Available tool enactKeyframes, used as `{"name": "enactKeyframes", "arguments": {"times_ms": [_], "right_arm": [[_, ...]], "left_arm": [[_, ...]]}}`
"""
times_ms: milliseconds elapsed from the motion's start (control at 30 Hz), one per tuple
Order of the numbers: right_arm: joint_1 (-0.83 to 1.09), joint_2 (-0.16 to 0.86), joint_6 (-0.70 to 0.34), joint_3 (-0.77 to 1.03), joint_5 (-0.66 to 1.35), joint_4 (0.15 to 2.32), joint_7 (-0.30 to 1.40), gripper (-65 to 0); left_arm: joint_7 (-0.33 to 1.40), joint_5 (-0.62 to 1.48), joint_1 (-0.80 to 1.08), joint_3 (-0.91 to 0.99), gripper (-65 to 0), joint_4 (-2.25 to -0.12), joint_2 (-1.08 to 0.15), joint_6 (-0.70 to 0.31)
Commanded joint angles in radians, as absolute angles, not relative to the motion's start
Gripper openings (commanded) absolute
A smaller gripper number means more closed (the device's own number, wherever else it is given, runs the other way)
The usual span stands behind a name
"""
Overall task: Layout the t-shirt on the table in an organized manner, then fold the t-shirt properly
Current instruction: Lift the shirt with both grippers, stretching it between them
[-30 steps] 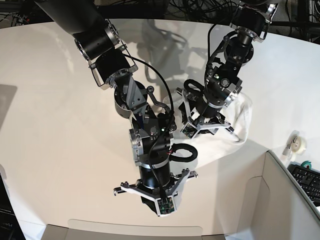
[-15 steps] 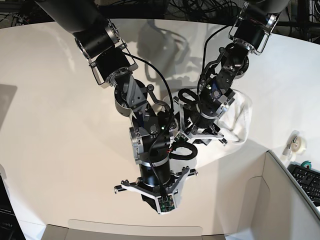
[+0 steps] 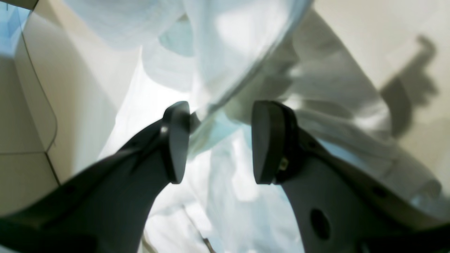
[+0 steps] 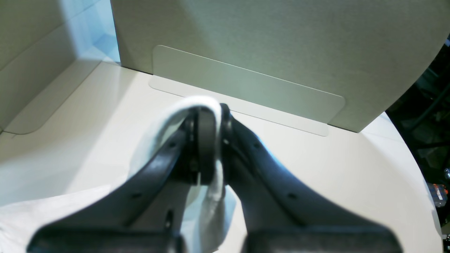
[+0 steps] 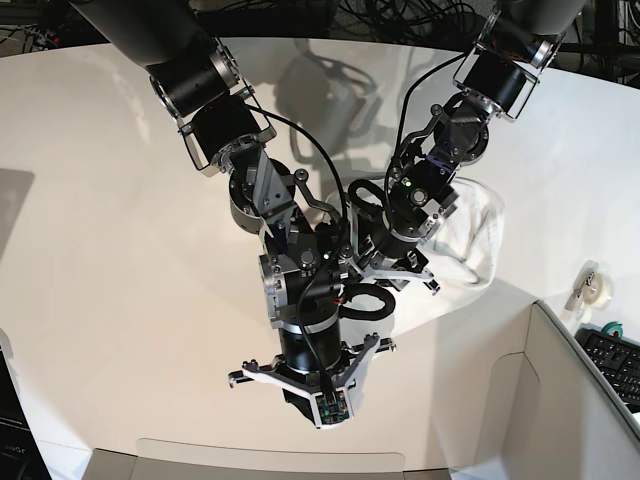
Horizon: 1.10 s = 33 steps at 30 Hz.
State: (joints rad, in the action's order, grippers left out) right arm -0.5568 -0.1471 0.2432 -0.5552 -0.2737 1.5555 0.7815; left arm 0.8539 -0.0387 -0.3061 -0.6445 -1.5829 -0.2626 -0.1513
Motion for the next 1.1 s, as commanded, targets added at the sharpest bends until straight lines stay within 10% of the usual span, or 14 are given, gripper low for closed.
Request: {"name": "enactKeyframes", "arguments": {"times_ms": [0,333,533,1067], "right_arm": [[-0.588,-0.157,0.248,-0.555,-0.286,1.577,0.748,-65.0],[-0.588,-0.157,0.248,-0.555,-0.286,1.577,0.748,-65.0],[-0.588,-0.157,0.248,-0.552,-0.286,1.577,0.748,-65.0],[-0.532,-0.128,0.248,-0.533,-0.288,1.567,0.754,-65.0]], "left_arm": [[0.811,-0.045,-0.335,-0.642,-38.4,-1.587,-0.263,-0.147],[0.75,-0.042,-0.383,-0.645,-40.0,-1.478,-0.248,-0.147],[0.75,-0.042,-0.38,-0.641,-65.0,-1.481,-0.251,-0.147],[0.759,-0.045,-0.071,-0.317,-64.9,-1.899,-0.374,-0.147]]}}
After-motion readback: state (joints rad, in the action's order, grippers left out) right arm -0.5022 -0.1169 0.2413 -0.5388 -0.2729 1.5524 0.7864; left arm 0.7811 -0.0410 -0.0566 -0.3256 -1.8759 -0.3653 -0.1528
